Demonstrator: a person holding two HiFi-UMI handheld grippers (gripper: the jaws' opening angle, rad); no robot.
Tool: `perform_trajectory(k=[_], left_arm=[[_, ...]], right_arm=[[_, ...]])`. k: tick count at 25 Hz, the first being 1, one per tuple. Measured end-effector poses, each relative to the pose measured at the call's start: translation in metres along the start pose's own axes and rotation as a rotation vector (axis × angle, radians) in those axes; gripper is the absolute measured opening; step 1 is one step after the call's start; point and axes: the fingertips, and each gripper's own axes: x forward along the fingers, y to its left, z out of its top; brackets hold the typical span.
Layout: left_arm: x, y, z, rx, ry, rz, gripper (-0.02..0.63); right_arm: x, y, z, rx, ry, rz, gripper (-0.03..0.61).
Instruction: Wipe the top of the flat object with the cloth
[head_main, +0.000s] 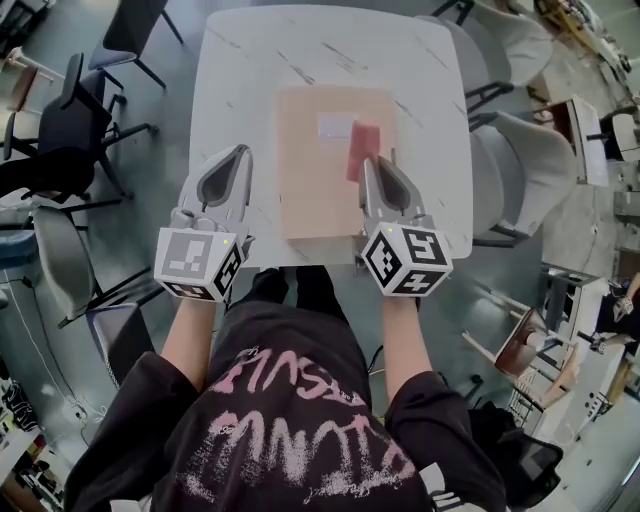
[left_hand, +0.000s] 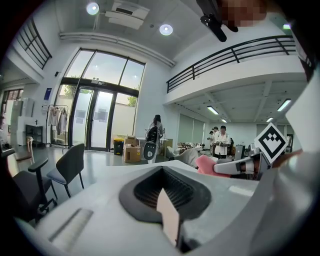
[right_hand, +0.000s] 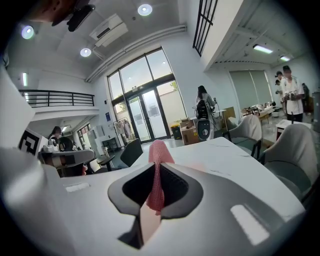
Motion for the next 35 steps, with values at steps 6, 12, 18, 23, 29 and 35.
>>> perform_trajectory(k=[6,12,18,23,29,35], left_arm=[[-0.007,-0.003,0.016,0.011,-0.033,0.007,0.000],[-0.012,-0.003,0.034,0.024,-0.070,0.014,0.000],[-0.013,-0.004,0.046,0.025,-0.088,0.014,0.000],[-0.016,-0.006,0.062,0.042,-0.121,0.015,0.000],[-0.020,-0.003,0.082,0.054,-0.160,0.023,0.000],[-0.022,-0.006,0.093,0.066,-0.172,0.019,0.000]], right_arm=[[-0.008,0.005,0.011,-0.012,-0.023,0.010,0.049],[-0.011,0.012,0.028,-0.032,-0.056,0.018,0.049],[-0.017,0.018,0.045,-0.045,-0.095,0.027,0.049],[-0.023,0.022,0.064,-0.060,-0.141,0.033,0.048],[-0.028,0.027,0.083,-0.074,-0.185,0.034,0.048],[-0.032,0.030,0.096,-0.079,-0.217,0.035,0.048]])
